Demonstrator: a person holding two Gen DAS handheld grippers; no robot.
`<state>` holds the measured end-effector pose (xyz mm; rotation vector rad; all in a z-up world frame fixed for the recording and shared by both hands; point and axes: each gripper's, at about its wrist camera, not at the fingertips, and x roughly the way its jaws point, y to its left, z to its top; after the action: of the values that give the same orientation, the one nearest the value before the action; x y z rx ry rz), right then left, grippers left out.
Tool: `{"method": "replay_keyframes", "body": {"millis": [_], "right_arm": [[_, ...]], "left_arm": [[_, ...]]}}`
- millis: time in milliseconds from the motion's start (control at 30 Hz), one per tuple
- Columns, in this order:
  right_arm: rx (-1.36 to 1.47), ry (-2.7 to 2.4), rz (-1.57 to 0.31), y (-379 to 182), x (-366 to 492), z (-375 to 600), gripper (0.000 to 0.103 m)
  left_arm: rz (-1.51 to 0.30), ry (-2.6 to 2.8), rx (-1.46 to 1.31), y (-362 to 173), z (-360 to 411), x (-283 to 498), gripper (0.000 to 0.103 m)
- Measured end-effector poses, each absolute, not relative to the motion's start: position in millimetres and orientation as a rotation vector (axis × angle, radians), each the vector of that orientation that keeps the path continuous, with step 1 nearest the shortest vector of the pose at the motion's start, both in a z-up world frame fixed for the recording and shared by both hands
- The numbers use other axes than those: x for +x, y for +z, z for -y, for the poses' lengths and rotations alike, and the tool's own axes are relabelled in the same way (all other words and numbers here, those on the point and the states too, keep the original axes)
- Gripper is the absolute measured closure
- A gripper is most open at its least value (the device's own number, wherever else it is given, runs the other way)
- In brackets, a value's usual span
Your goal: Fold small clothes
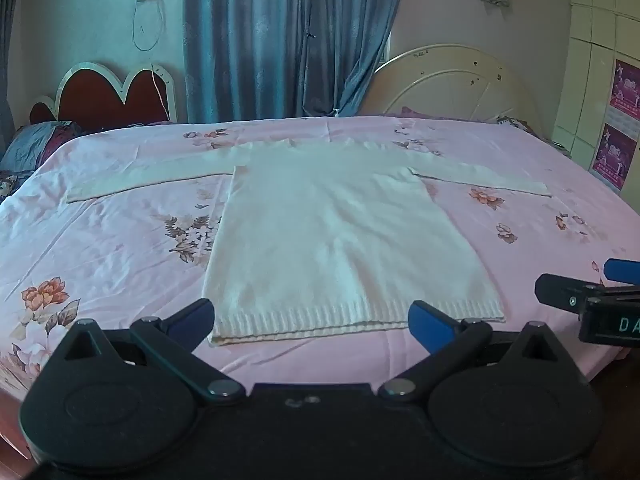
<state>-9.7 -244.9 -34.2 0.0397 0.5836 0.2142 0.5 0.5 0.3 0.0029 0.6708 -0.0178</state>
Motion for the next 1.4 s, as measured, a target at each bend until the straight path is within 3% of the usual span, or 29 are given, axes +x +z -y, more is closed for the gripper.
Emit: {"method": "replay_keyframes", "body": {"millis": [1400], "right_arm": [[0.048,0.219,-0.578,-32.6,-8.1,244.6,0.0]], "left_arm": [[-0.668,0.012,0.02,-1.7,-2.9,-0.6,0.0]]}}
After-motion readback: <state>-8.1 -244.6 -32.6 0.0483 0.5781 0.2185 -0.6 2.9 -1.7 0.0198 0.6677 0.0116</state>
